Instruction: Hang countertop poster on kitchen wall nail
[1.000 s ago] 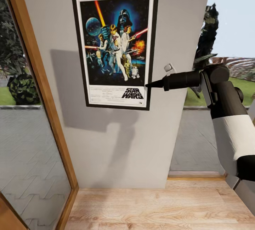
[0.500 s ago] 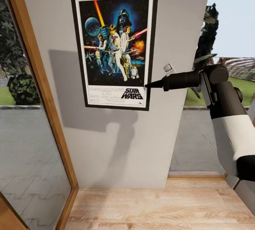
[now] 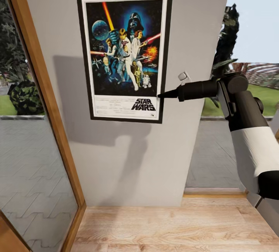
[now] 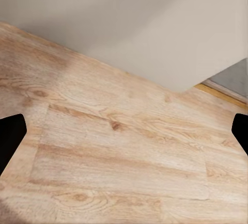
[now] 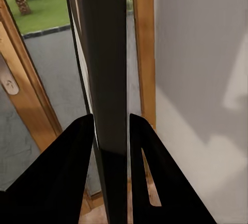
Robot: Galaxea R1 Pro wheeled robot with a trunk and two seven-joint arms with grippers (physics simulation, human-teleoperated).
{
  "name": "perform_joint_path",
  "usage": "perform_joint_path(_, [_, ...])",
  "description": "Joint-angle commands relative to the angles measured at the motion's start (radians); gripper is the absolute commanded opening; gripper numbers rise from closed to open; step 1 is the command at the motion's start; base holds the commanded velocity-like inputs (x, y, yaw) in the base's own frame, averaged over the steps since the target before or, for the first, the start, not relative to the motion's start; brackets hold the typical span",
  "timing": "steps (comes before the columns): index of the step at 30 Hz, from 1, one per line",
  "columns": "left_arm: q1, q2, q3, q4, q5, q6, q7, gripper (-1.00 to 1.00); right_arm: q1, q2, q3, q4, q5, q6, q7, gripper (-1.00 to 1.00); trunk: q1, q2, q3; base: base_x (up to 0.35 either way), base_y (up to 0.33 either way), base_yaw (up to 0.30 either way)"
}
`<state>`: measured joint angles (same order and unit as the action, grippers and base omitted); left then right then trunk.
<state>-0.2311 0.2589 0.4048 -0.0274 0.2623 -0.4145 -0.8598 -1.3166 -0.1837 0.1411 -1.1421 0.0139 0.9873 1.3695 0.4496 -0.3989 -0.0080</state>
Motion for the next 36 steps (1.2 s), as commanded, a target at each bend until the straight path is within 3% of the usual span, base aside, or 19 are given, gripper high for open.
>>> perform_joint_path(1, [-0.001, 0.0, -0.004, 0.001, 0.008, -0.003, -0.004, 1.0, 0.0, 0.0, 0.001, 0.003, 0.001, 0.01, 0.011, -1.0, 0.0, -0.001, -0.001, 0.0, 0.0, 0.0])
perform_joint_path(21, [-0.001, 0.0, -0.004, 0.001, 0.008, -0.003, -0.004, 1.0, 0.001, 0.001, 0.0, 0.033, 0.001, 0.01, 0.022, -1.0, 0.0, -0.001, -0.001, 0.007, 0.0, 0.0])
perform_joint_path(36, [-0.001, 0.0, -0.004, 0.001, 0.007, -0.003, -0.004, 1.0, 0.001, 0.001, 0.0, 0.029, 0.001, 0.01, 0.022, -1.0, 0.0, -0.001, -0.001, 0.291, 0.0, 0.0])
